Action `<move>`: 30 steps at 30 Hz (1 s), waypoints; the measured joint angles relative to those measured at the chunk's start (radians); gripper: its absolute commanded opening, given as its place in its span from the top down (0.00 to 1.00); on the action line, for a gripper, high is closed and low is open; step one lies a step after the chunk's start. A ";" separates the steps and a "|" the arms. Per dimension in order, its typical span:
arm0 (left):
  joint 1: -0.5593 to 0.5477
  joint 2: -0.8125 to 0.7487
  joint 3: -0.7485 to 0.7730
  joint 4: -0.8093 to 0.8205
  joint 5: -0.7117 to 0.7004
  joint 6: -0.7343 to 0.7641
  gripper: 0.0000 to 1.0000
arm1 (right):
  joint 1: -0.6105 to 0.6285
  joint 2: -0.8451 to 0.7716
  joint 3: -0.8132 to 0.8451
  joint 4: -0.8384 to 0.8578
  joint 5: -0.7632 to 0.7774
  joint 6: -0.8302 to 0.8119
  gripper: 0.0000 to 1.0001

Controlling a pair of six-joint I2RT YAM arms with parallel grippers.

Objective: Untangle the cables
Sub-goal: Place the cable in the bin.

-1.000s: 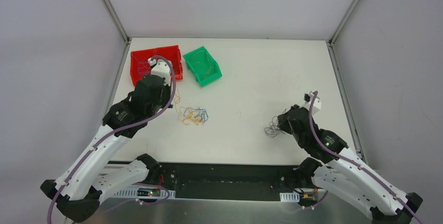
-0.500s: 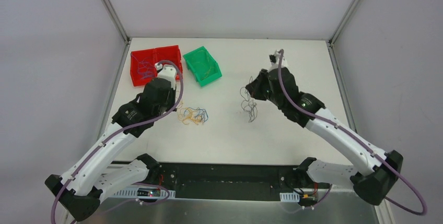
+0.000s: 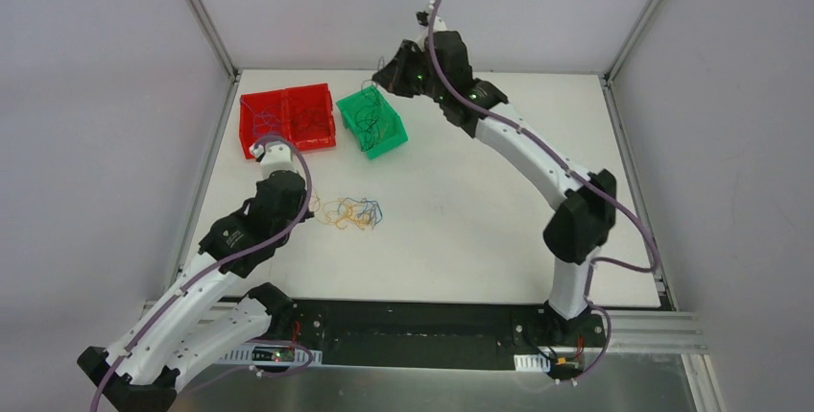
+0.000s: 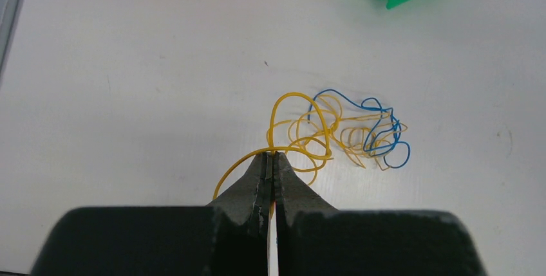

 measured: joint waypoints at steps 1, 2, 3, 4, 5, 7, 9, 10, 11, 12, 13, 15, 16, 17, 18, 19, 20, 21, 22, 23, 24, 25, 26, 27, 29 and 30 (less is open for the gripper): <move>0.000 -0.015 -0.009 -0.002 -0.008 -0.016 1.00 | 0.000 0.063 0.072 -0.001 -0.020 0.004 1.00; 0.000 -0.034 -0.016 -0.005 -0.016 -0.033 1.00 | -0.001 0.128 0.146 0.011 -0.041 0.009 1.00; 0.000 -0.049 -0.019 -0.007 -0.021 -0.043 1.00 | -0.001 0.190 0.217 0.024 -0.055 0.016 1.00; 0.000 -0.058 -0.020 -0.008 -0.027 -0.051 1.00 | -0.002 0.246 0.275 0.035 -0.071 0.024 1.00; 0.000 -0.070 -0.020 -0.007 -0.035 -0.058 1.00 | -0.002 0.289 0.318 0.043 -0.082 0.033 1.00; 0.000 -0.085 -0.020 -0.008 -0.046 -0.060 1.00 | -0.002 0.386 0.411 0.067 -0.110 0.058 1.00; 0.000 -0.089 -0.020 -0.008 -0.059 -0.059 1.00 | -0.002 0.454 0.456 0.103 -0.134 0.084 1.00; 0.000 -0.089 -0.020 -0.009 -0.067 -0.058 1.00 | -0.002 0.485 0.472 0.129 -0.145 0.100 1.00; 0.000 -0.089 -0.020 -0.011 -0.072 -0.057 1.00 | -0.002 0.512 0.481 0.157 -0.153 0.115 1.00; 0.000 -0.089 -0.020 -0.014 -0.079 -0.056 1.00 | -0.002 0.538 0.492 0.188 -0.161 0.131 1.00; 0.000 -0.090 -0.020 -0.017 -0.090 -0.054 1.00 | -0.002 0.565 0.503 0.219 -0.169 0.146 1.00; 0.000 -0.097 -0.020 -0.020 -0.098 -0.053 1.00 | -0.002 0.613 0.538 0.274 -0.177 0.174 1.00; 0.000 -0.098 -0.020 -0.022 -0.101 -0.052 1.00 | -0.002 0.640 0.560 0.303 -0.177 0.187 1.00; 0.000 -0.103 -0.020 -0.023 -0.109 -0.050 1.00 | -0.002 0.664 0.580 0.327 -0.177 0.199 1.00; 0.000 -0.107 -0.020 -0.023 -0.115 -0.047 1.00 | -0.001 0.686 0.602 0.348 -0.175 0.208 1.00; 0.000 -0.110 -0.020 -0.023 -0.121 -0.043 1.00 | -0.001 0.701 0.616 0.365 -0.173 0.216 1.00; 0.000 -0.112 -0.020 -0.023 -0.124 -0.037 1.00 | 0.000 0.716 0.626 0.387 -0.167 0.223 1.00; 0.000 -0.112 -0.019 -0.024 -0.127 -0.034 1.00 | 0.001 0.726 0.629 0.404 -0.163 0.228 1.00; 0.000 -0.112 -0.020 -0.024 -0.131 -0.030 1.00 | 0.002 0.735 0.629 0.423 -0.159 0.234 1.00; 0.000 -0.112 -0.019 -0.024 -0.135 -0.027 1.00 | 0.003 0.743 0.629 0.440 -0.153 0.240 1.00; 0.000 -0.112 -0.019 -0.024 -0.139 -0.026 1.00 | 0.005 0.751 0.628 0.455 -0.146 0.246 1.00; 0.000 -0.112 -0.020 -0.024 -0.142 -0.024 1.00 | 0.007 0.758 0.628 0.466 -0.142 0.252 1.00; 0.000 -0.112 -0.020 -0.024 -0.143 -0.023 1.00 | 0.009 0.765 0.627 0.480 -0.137 0.257 1.00; 0.000 -0.111 -0.020 -0.024 -0.144 -0.020 1.00 | 0.013 0.771 0.624 0.490 -0.133 0.260 1.00; 0.000 -0.109 -0.020 -0.024 -0.145 -0.019 1.00 | 0.020 0.785 0.623 0.509 -0.122 0.264 1.00; 0.000 -0.108 -0.020 -0.024 -0.145 -0.017 1.00 | 0.025 0.794 0.624 0.518 -0.118 0.266 1.00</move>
